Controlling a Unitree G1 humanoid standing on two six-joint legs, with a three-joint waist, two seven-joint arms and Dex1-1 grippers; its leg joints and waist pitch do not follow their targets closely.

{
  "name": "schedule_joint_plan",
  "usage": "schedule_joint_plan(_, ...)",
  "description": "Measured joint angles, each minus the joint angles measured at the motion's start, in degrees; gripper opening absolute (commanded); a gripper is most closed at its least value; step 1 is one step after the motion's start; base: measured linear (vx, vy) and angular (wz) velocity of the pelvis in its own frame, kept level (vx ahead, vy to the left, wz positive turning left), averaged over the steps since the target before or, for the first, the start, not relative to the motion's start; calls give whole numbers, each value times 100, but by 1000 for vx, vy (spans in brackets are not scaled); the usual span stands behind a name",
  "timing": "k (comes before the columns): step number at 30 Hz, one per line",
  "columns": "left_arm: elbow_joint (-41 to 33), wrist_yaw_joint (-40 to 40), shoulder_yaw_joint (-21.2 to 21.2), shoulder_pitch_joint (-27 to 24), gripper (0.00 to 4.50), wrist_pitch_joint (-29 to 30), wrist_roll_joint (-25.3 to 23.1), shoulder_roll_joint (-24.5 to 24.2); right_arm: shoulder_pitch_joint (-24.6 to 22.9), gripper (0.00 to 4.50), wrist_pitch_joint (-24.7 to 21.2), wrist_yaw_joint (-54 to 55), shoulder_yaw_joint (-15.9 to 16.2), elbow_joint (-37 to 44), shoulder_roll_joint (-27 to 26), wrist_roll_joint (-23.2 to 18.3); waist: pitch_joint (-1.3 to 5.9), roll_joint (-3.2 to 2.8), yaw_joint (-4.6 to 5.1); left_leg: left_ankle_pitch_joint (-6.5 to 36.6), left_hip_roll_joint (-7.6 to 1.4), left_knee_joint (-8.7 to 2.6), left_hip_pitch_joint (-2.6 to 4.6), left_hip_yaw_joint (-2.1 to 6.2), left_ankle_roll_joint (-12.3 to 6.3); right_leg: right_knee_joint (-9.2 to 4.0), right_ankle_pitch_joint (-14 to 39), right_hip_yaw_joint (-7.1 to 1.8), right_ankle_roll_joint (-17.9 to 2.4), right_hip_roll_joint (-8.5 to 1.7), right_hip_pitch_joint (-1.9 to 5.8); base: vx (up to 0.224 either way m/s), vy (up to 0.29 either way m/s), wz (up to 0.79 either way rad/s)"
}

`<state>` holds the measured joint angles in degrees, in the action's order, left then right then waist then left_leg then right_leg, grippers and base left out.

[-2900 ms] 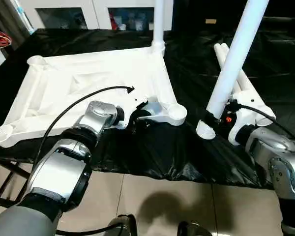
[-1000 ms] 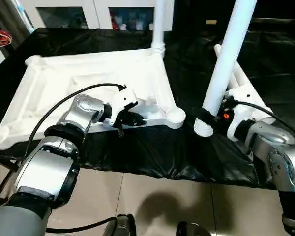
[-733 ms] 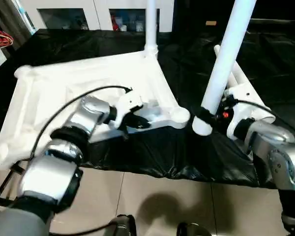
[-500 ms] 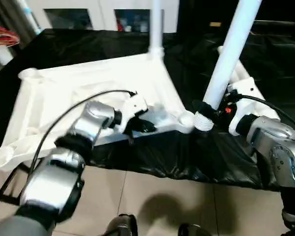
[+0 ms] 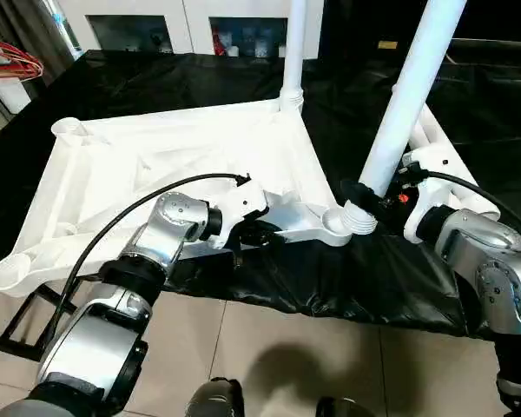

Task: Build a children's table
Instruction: Insert table leg to table base

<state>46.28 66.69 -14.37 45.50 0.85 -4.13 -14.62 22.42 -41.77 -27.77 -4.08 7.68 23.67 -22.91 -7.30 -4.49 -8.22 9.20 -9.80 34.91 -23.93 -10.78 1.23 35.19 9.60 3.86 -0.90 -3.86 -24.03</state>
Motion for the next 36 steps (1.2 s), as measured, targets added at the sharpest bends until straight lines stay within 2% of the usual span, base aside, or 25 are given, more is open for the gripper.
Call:
schedule_joint_plan(6,-11,56,17,-3,2,72,42,-28,34,189,23,-18,18,-134,-54,9,9,6,3,-1,0,3,-2,-2,-2,-1,0,0,0,0,0,0,0,0)
schedule_joint_plan(16,-302,242,0,-172,0,282,91,-74,198,189,205,-226,280,-459,-93,92,35,15,7,-2,0,3,0,-12,-5,3,1,0,2,-6,-3,0,0,0)
schedule_joint_plan(22,-384,207,-17,-222,0,324,88,-46,248,189,239,-397,476,-638,-104,135,41,19,12,-32,3,2,2,-48,-55,11,1,4,3,-35,-3,0,0,0)
schedule_joint_plan(30,-388,152,-22,-233,0,401,85,-33,319,189,467,-527,627,-856,-88,311,72,70,25,-32,4,2,3,-57,-55,13,-2,7,5,-44,-2,0,0,0)
schedule_joint_plan(36,-403,188,-22,-251,0,411,86,-60,414,189,579,-644,688,-1064,-90,338,83,87,48,-32,3,3,4,-57,-55,14,-2,8,5,-43,-2,0,0,0)
